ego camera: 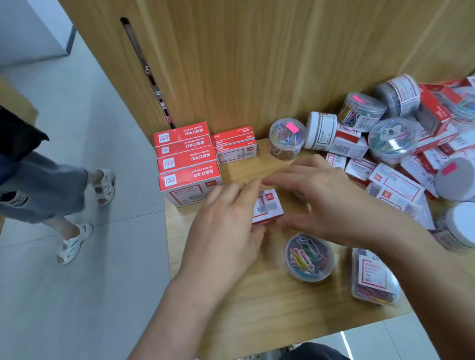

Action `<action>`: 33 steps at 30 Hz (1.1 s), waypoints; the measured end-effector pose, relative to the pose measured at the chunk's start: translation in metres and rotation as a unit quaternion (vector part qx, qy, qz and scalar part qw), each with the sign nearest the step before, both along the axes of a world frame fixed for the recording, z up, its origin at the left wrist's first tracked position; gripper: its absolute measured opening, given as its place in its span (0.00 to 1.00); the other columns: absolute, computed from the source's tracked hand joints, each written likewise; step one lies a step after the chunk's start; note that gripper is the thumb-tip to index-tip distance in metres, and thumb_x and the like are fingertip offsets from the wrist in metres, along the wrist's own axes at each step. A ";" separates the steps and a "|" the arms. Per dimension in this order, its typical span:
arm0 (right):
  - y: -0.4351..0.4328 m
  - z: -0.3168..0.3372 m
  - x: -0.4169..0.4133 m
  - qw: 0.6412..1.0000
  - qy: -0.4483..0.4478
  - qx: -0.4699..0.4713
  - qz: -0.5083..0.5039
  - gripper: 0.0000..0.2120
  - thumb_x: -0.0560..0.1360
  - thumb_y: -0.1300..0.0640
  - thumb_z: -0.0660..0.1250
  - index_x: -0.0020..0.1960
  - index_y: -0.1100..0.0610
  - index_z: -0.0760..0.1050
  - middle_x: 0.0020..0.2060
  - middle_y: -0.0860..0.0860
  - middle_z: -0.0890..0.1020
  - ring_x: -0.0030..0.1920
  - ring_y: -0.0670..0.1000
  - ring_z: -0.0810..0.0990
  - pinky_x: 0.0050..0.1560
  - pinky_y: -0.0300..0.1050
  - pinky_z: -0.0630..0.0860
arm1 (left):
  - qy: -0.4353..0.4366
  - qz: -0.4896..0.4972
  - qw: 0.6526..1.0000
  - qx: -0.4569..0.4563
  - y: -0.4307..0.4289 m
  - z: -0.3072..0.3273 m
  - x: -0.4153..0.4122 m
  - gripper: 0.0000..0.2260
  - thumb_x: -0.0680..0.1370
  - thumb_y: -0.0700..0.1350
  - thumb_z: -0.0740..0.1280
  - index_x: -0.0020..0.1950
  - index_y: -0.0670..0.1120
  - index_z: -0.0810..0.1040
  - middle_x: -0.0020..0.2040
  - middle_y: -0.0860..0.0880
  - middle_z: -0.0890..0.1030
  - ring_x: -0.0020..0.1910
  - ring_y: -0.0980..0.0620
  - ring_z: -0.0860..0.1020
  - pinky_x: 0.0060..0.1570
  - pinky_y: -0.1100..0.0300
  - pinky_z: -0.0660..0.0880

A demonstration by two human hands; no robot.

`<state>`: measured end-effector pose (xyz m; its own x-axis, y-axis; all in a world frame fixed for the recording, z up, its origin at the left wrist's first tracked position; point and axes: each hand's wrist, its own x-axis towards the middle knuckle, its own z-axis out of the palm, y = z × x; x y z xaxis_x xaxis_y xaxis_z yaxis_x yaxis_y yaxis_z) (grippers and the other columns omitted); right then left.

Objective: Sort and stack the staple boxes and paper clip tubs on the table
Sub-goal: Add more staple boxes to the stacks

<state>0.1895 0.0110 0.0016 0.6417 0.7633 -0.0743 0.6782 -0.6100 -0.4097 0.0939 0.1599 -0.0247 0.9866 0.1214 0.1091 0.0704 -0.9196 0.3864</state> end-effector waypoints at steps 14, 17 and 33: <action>0.021 0.009 0.018 0.971 -0.003 -0.205 0.122 0.19 0.77 0.38 0.56 0.61 0.47 0.70 0.64 0.42 0.73 0.75 0.45 0.54 0.68 0.61 0.50 | -0.044 0.004 0.999 0.002 0.004 -0.019 -0.006 0.26 0.62 0.34 0.72 0.59 0.45 0.78 0.51 0.48 0.81 0.48 0.45 0.79 0.44 0.59 0.71; 0.029 0.010 0.018 0.967 0.006 -0.212 0.145 0.18 0.74 0.38 0.62 0.59 0.46 0.71 0.61 0.44 0.75 0.72 0.46 0.61 0.67 0.61 0.53 | -0.117 -0.027 0.993 0.008 0.002 -0.026 -0.013 0.21 0.67 0.33 0.63 0.59 0.41 0.77 0.54 0.45 0.79 0.53 0.45 0.76 0.50 0.56 0.74; 0.020 -0.011 -0.001 0.995 -0.038 -0.036 0.090 0.24 0.71 0.55 0.67 0.66 0.54 0.66 0.54 0.54 0.73 0.52 0.58 0.76 0.50 0.52 0.74 | -0.070 0.100 0.986 -0.112 -0.009 -0.037 -0.017 0.29 0.70 0.47 0.74 0.70 0.50 0.69 0.62 0.52 0.74 0.54 0.52 0.77 0.50 0.69 0.67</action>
<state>0.1885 0.0310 -0.0089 0.5002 0.8613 -0.0898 0.8066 -0.5011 -0.3136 0.0767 0.1514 -0.0615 0.9175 0.3494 0.1900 0.1743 -0.7827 0.5975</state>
